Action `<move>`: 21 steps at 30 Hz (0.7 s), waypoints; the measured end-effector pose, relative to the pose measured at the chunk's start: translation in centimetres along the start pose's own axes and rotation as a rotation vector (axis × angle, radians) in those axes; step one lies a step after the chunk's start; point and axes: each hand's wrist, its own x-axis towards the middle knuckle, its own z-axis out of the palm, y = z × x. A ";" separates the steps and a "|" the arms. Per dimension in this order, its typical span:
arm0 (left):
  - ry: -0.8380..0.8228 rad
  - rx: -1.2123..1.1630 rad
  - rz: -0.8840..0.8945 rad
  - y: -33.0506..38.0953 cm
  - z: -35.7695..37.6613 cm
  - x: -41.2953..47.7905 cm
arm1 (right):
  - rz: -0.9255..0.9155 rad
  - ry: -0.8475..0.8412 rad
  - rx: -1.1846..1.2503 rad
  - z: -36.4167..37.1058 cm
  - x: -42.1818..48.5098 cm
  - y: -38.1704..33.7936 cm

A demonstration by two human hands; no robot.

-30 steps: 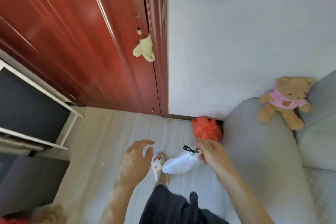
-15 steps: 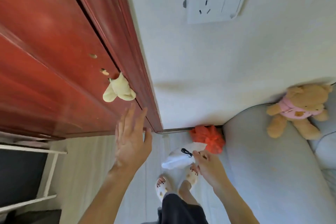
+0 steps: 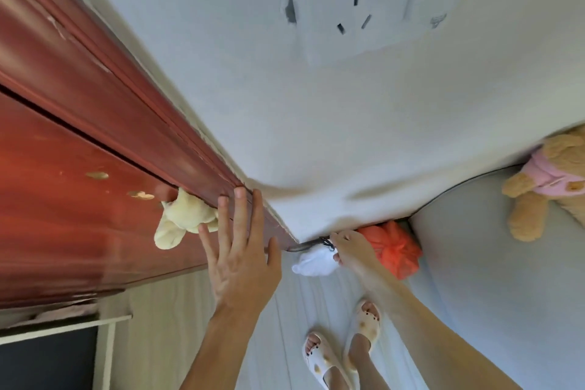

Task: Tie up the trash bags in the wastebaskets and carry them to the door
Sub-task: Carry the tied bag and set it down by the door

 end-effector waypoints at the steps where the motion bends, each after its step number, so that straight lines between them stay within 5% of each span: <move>1: 0.005 0.006 0.008 -0.2 0.0 0.0 | 0.024 -0.018 -0.077 0.2 1.5 0.6; 9: -0.042 0.012 0.104 -1.3 -1.0 -0.1 | 0.082 -0.117 -0.420 -1.7 4.5 2.9; 14: -0.158 -0.094 0.129 -1.0 -2.2 -1.3 | 0.038 -0.009 -0.252 -2.4 1.7 5.3; 21: -0.373 -0.226 0.165 1.8 -4.6 -5.5 | -0.132 0.178 0.118 -6.5 -16.2 7.2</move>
